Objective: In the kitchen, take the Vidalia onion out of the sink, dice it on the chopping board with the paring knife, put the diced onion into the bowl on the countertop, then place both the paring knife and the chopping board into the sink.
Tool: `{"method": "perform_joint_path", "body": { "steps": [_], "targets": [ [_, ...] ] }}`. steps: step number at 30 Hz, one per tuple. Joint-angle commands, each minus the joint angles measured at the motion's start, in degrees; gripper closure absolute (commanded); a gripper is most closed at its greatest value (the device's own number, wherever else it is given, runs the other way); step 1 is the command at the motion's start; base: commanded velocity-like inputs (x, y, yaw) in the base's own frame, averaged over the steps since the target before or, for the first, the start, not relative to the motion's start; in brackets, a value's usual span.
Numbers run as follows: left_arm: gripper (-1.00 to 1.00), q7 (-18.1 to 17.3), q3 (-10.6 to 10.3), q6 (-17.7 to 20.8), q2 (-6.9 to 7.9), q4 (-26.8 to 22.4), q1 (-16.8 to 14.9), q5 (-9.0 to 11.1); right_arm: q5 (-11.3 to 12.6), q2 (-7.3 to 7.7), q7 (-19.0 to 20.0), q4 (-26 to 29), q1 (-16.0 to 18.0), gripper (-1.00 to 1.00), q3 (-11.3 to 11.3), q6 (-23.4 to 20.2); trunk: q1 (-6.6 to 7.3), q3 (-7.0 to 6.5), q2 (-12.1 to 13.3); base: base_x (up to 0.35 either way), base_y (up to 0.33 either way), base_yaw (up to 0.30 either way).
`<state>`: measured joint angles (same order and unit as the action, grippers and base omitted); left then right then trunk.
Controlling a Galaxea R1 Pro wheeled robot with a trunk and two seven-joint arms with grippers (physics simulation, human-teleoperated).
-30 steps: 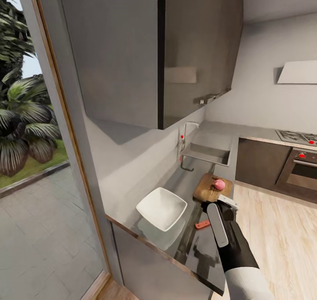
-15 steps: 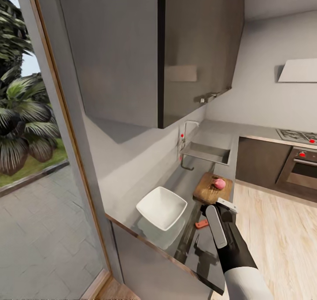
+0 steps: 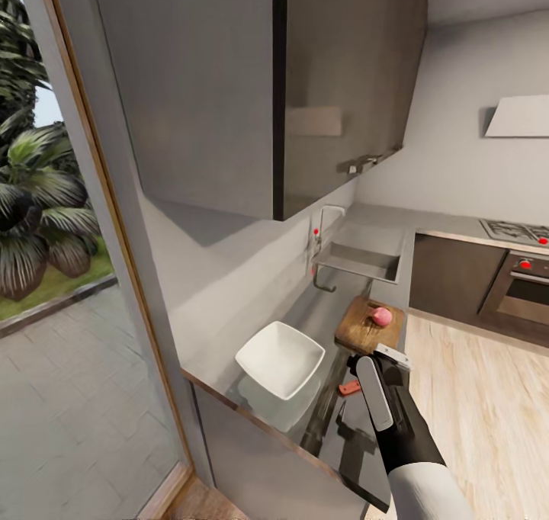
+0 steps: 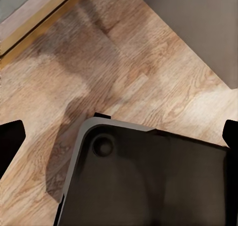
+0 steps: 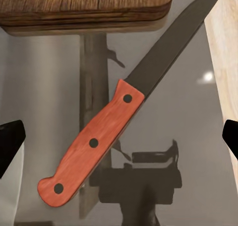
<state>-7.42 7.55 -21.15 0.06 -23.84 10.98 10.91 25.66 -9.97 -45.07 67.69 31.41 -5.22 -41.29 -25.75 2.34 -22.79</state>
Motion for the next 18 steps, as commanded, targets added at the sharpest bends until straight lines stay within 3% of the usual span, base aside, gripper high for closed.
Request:
{"method": "perform_joint_path", "body": {
  "steps": [1,18],
  "targets": [
    [-1.00,-0.58,0.18,0.06,-0.04,-0.06,0.00,0.60,0.53,-0.03,-0.46,0.07,0.06,-1.00,-0.05,-0.10,-0.04,0.19,-0.13,0.000,0.000,0.000],
    [-1.00,-0.58,0.18,0.06,-0.08,-0.06,0.00,0.60,0.53,-0.03,-0.47,0.07,0.06,-1.00,0.03,-0.10,-0.04,1.05,-0.13,0.024,0.013,0.000]
  ]
}}
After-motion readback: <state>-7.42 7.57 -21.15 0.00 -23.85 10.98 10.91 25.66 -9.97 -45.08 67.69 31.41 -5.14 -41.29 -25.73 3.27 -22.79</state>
